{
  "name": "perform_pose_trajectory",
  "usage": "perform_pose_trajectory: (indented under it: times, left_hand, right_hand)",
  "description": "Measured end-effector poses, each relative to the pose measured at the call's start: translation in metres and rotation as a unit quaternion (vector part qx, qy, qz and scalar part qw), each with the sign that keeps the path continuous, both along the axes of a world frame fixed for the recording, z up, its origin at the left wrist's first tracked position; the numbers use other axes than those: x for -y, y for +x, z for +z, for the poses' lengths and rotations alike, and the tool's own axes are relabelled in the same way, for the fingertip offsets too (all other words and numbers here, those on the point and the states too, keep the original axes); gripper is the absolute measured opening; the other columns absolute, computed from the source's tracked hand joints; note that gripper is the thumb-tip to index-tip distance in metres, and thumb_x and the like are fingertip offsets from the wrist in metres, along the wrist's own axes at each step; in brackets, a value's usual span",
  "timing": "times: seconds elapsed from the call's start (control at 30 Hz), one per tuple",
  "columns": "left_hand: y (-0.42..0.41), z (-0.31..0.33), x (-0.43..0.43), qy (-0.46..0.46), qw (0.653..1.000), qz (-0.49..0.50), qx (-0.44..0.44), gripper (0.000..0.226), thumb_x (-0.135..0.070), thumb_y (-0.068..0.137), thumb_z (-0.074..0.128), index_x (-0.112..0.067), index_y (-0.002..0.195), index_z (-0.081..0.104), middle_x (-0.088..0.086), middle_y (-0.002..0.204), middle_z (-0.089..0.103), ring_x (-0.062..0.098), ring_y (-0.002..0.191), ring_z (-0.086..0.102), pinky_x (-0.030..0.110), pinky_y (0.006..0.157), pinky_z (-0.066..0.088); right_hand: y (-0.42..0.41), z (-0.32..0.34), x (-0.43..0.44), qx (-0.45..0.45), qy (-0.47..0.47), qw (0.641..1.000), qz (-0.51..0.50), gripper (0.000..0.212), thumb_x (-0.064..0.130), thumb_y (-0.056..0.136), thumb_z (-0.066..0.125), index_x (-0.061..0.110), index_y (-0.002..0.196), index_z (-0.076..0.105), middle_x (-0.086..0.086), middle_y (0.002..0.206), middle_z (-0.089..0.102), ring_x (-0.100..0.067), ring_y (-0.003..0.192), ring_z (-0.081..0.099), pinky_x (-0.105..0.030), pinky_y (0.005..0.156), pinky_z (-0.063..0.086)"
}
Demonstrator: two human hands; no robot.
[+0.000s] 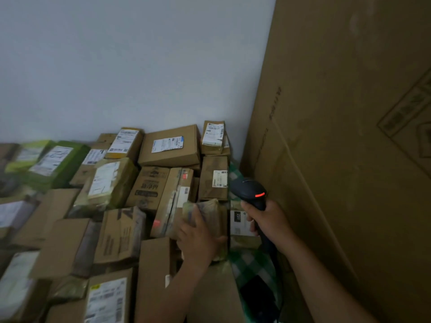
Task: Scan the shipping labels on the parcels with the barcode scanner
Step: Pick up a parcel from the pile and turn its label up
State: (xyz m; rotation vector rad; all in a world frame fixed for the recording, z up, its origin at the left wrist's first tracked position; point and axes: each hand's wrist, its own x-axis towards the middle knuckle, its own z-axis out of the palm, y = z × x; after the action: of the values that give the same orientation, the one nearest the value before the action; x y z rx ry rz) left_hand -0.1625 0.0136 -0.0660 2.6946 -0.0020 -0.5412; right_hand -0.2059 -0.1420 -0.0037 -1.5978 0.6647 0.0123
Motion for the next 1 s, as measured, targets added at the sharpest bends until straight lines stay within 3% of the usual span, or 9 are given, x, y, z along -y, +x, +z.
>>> perform_pose_trajectory:
  times: [0.1, 0.23, 0.4, 0.5, 0.57, 0.63, 0.73, 0.8, 1.0]
  left_hand:
    - [0.003, 0.008, -0.010, -0.068, 0.996, 0.042, -0.027, 0.120, -0.059, 0.072, 0.075, -0.029, 0.155, -0.007, 0.023, 0.155, 0.014, 0.044, 0.142, 0.019, 0.055, 0.112, 0.029]
    - [0.004, 0.032, -0.034, -0.294, 0.952, 0.060, -0.065, 0.104, -0.060, 0.053, 0.080, -0.045, 0.140, 0.025, 0.000, 0.140, 0.044, 0.029, 0.128, 0.046, 0.056, 0.103, 0.044]
    - [-0.016, 0.065, -0.056, -0.592, 0.771, 0.153, -0.179, 0.062, -0.027, 0.071, 0.073, -0.028, 0.128, 0.048, 0.008, 0.124, 0.063, 0.030, 0.105, 0.067, 0.043, 0.076, 0.058]
    - [-0.027, 0.078, -0.062, -0.681, 0.681, 0.158, -0.216, 0.051, -0.025, 0.086, 0.059, -0.012, 0.134, 0.052, 0.016, 0.125, 0.066, 0.032, 0.110, 0.066, 0.044, 0.082, 0.054]
    - [-0.027, 0.083, -0.064, -0.659, 0.710, 0.166, -0.185, 0.034, -0.021, 0.098, 0.051, -0.015, 0.131, 0.056, 0.012, 0.120, 0.069, 0.030, 0.108, 0.068, 0.046, 0.088, 0.053]
    - [-0.025, 0.088, -0.066, -0.573, 0.793, 0.168, -0.123, 0.033, -0.025, 0.102, 0.049, -0.031, 0.134, 0.054, 0.002, 0.121, 0.068, 0.025, 0.106, 0.068, 0.047, 0.091, 0.055]
    - [-0.026, 0.098, -0.071, -0.455, 0.880, 0.090, -0.100, 0.066, -0.061, 0.088, 0.055, -0.042, 0.147, 0.035, -0.011, 0.130, 0.055, 0.019, 0.117, 0.058, 0.049, 0.102, 0.048]
    - [-0.027, 0.102, -0.073, -0.415, 0.901, 0.047, -0.119, 0.089, -0.076, 0.069, 0.063, -0.039, 0.145, 0.036, -0.012, 0.129, 0.058, 0.018, 0.115, 0.061, 0.047, 0.100, 0.051]
    - [-0.019, 0.095, -0.088, -0.411, 0.903, 0.105, -0.073, 0.067, -0.027, 0.086, 0.074, -0.024, 0.144, 0.040, -0.004, 0.117, 0.064, 0.009, 0.090, 0.066, 0.018, 0.056, 0.052]
  right_hand:
    - [-0.018, 0.007, -0.007, -0.007, -0.007, 1.000, 0.021, 0.022, 0.027, 0.091, 0.066, 0.010, 0.078, 0.060, -0.004, 0.062, 0.059, -0.013, 0.046, 0.053, -0.024, 0.046, 0.044]
    - [-0.035, 0.018, -0.017, 0.016, 0.051, 0.999, -0.003, 0.020, 0.022, 0.091, 0.066, 0.008, 0.078, 0.061, -0.007, 0.067, 0.059, -0.012, 0.047, 0.053, -0.023, 0.046, 0.044]
    - [-0.041, 0.022, -0.027, 0.058, 0.121, 0.988, -0.078, 0.013, 0.023, 0.090, 0.067, 0.014, 0.099, 0.066, -0.010, 0.095, 0.071, -0.025, 0.085, 0.069, -0.036, 0.073, 0.057]
    - [-0.043, 0.025, -0.035, 0.065, 0.170, 0.981, -0.063, 0.027, 0.029, 0.089, 0.067, 0.017, 0.113, 0.066, -0.007, 0.102, 0.073, -0.027, 0.097, 0.069, -0.044, 0.090, 0.054]
    - [-0.046, 0.029, -0.041, 0.068, 0.178, 0.980, -0.057, 0.029, 0.033, 0.088, 0.068, 0.022, 0.114, 0.065, -0.004, 0.105, 0.074, -0.024, 0.100, 0.070, -0.046, 0.092, 0.054]
    - [-0.046, 0.032, -0.044, 0.072, 0.138, 0.986, -0.060, 0.031, 0.034, 0.087, 0.069, 0.022, 0.114, 0.065, -0.002, 0.106, 0.074, -0.023, 0.100, 0.069, -0.045, 0.093, 0.053]
    - [-0.048, 0.037, -0.049, 0.087, 0.080, 0.991, -0.055, 0.033, 0.032, 0.088, 0.068, 0.018, 0.117, 0.064, -0.002, 0.106, 0.073, -0.020, 0.099, 0.069, -0.040, 0.090, 0.054]
    - [-0.048, 0.040, -0.054, 0.106, 0.066, 0.991, -0.048, 0.029, 0.028, 0.089, 0.067, 0.016, 0.116, 0.065, -0.002, 0.105, 0.073, -0.019, 0.098, 0.069, -0.033, 0.086, 0.054]
    - [-0.052, 0.053, -0.054, 0.095, 0.012, 0.995, 0.042, 0.004, 0.020, 0.092, 0.065, 0.017, 0.095, 0.064, -0.010, 0.089, 0.070, -0.020, 0.068, 0.067, -0.026, 0.059, 0.054]
